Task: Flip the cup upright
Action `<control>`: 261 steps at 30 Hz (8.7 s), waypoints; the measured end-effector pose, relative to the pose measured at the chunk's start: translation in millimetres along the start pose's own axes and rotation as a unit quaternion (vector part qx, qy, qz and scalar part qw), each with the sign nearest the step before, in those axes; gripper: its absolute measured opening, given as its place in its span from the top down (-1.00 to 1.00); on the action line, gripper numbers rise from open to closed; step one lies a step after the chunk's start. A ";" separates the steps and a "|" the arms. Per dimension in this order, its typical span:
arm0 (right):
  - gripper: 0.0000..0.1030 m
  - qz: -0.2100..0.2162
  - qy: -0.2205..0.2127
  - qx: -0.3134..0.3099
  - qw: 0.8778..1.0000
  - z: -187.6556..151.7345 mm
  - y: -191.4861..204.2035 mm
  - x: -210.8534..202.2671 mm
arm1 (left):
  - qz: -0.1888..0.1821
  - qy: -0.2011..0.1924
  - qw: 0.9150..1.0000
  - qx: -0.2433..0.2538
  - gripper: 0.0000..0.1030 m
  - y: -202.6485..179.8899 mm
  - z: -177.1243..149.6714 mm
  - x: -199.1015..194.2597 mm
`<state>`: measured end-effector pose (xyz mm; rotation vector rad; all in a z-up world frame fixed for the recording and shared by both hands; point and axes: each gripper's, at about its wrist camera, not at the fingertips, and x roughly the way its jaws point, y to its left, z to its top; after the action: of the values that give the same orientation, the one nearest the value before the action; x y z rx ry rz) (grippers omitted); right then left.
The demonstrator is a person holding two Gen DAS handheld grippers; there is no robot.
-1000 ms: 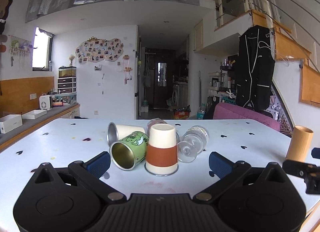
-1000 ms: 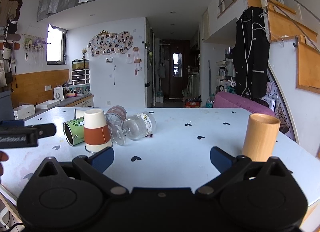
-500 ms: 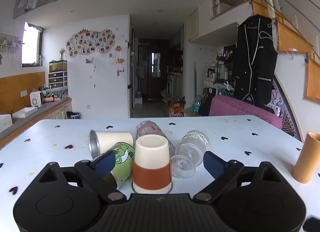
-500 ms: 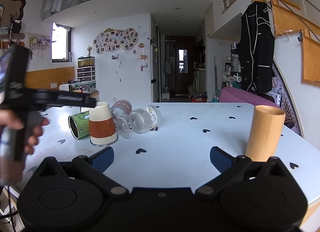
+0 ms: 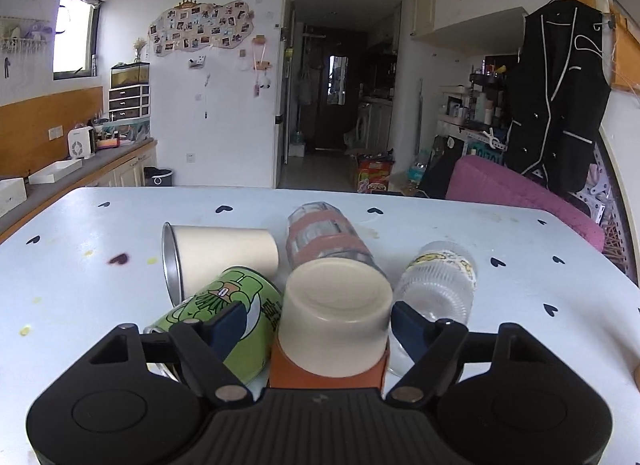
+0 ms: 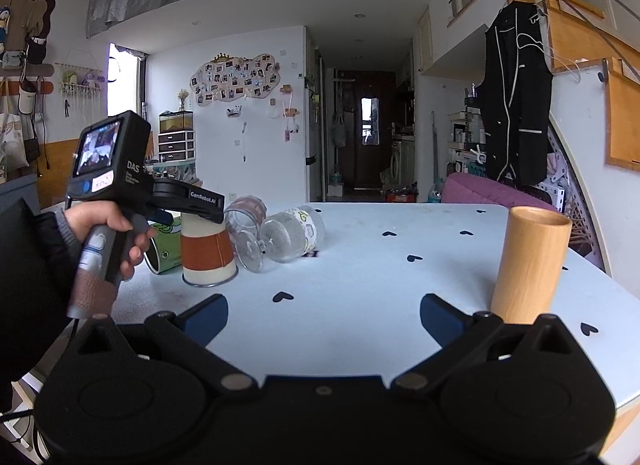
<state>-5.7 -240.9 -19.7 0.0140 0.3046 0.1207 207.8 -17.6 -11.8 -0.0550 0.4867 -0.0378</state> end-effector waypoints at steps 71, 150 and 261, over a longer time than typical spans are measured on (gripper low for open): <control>0.81 0.184 0.093 0.110 0.972 -29.1 1.8 77.9 | -0.209 0.069 0.972 0.087 -0.09 -7.0 -80.1 -140.2; -0.42 -0.010 0.063 0.028 0.998 7.4 -72.0 115.3 | -0.195 0.020 0.978 0.064 -0.23 -6.0 -143.6 -126.0; -1.00 -0.116 -0.032 -0.002 0.993 1.5 -41.2 -33.3 | -0.090 -0.076 0.992 0.050 -1.00 -36.7 -92.3 -180.3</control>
<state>-32.0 -285.8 -9.7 -0.0213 0.2406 -0.1102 4.5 -49.4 -6.9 -0.0022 0.3251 -0.2330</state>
